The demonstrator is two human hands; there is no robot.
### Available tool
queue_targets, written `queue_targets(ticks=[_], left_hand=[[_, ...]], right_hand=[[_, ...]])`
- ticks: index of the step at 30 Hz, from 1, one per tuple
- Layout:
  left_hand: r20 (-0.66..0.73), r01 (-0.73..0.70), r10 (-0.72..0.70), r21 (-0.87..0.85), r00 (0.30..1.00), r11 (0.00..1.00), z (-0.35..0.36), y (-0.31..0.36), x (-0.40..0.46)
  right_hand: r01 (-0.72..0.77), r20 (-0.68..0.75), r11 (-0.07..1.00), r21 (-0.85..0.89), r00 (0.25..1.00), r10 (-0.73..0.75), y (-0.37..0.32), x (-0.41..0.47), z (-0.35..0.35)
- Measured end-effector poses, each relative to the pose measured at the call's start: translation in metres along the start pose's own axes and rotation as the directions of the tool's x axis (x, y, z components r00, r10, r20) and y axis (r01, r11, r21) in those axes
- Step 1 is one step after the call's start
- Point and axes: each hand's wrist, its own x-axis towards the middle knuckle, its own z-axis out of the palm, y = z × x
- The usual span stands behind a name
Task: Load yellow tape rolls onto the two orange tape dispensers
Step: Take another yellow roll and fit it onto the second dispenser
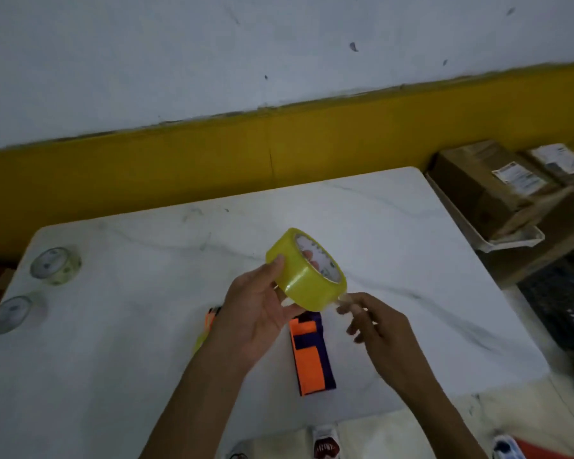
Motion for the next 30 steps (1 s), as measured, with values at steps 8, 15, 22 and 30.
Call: queue_targets(ticks=[8, 15, 22, 30], left_hand=[[-0.039, -0.062, 0.063, 0.021, 0.997, 0.998, 0.026, -0.053, 0.017], [0.251, -0.272, 0.140, 0.636, 0.958, 0.722, 0.006, -0.121, -0.004], [-0.283, 0.174, 0.219, 0.894, 0.934, 0.413, -0.058, -0.166, -0.015], [-0.256, 0.090, 0.209, 0.808, 0.944, 0.582, -0.091, -0.181, -0.009]], right_hand=[[-0.211, -0.233, 0.893, -0.398, 0.965, 0.124, 0.052, 0.013, -0.050], [-0.529, 0.425, 0.561, 0.637, 0.848, 0.318, 0.035, 0.033, -0.044], [-0.528, 0.324, 0.675, 0.515, 0.849, 0.418, 0.084, 0.045, -0.020], [-0.357, 0.286, 0.918, 0.172, 0.910, 0.301, 0.090, 0.075, 0.022]])
